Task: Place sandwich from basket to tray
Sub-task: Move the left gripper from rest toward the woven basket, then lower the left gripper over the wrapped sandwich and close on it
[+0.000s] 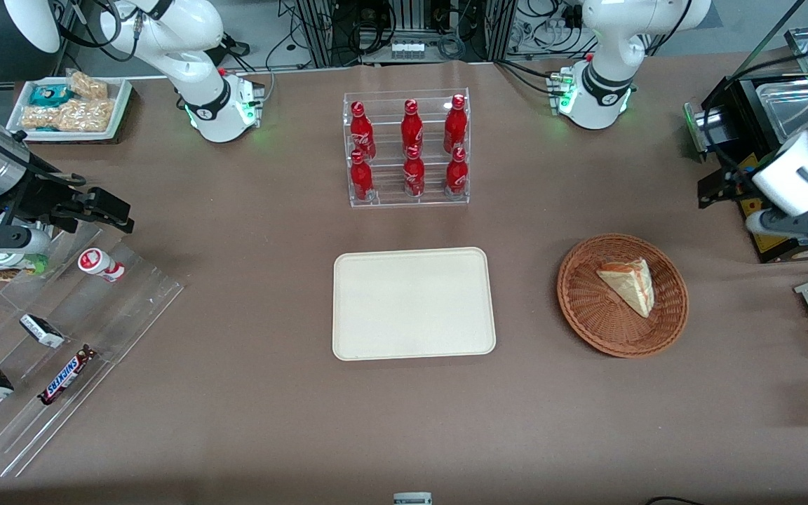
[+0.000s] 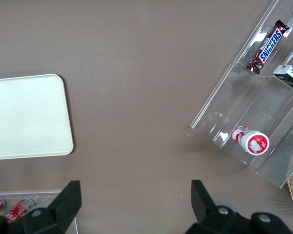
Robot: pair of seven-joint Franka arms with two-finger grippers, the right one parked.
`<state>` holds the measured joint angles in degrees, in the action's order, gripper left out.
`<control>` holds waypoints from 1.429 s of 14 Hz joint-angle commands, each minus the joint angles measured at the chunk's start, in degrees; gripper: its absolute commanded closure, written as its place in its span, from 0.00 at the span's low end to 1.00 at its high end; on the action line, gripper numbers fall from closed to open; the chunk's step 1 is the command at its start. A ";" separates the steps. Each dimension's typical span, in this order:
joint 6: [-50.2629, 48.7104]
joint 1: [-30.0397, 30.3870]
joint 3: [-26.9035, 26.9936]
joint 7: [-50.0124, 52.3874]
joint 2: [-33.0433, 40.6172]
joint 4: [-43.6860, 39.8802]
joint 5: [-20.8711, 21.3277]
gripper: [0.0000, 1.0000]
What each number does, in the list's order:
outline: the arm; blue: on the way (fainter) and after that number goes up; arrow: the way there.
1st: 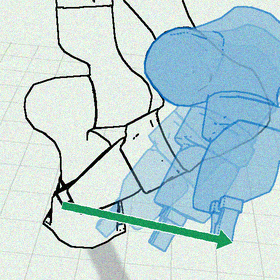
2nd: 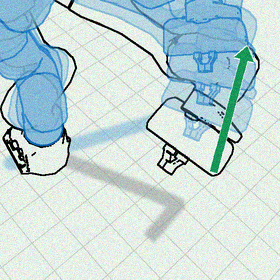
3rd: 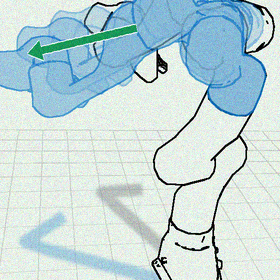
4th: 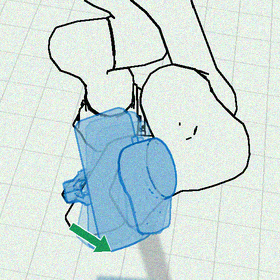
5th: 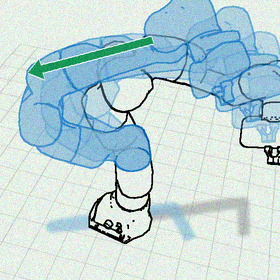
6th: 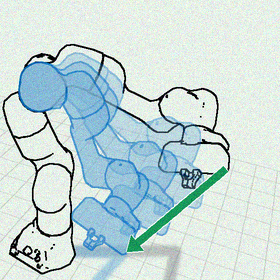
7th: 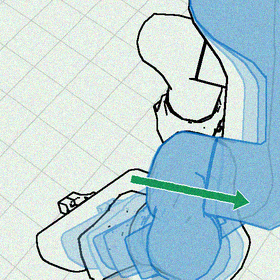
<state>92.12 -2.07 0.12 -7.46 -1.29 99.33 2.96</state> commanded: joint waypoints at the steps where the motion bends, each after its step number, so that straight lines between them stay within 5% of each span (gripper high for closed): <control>1: 10.23 0.05 0.06 0.43 0.14 9.54 0.73 0.00; 8: 37.57 0.40 0.32 17.60 -1.52 27.84 0.90 0.00; 13: 43.74 -0.30 -0.03 51.17 -7.05 28.12 0.99 0.00; 18: 47.62 -1.09 -0.12 61.77 -12.50 28.12 0.73 0.04; 19: 47.80 -1.09 -0.12 62.30 -13.21 27.86 0.47 0.30; 20: 47.80 -1.18 -0.12 63.95 -13.30 27.85 0.47 0.68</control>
<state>139.08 -2.87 -0.10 53.14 -13.91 127.53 3.18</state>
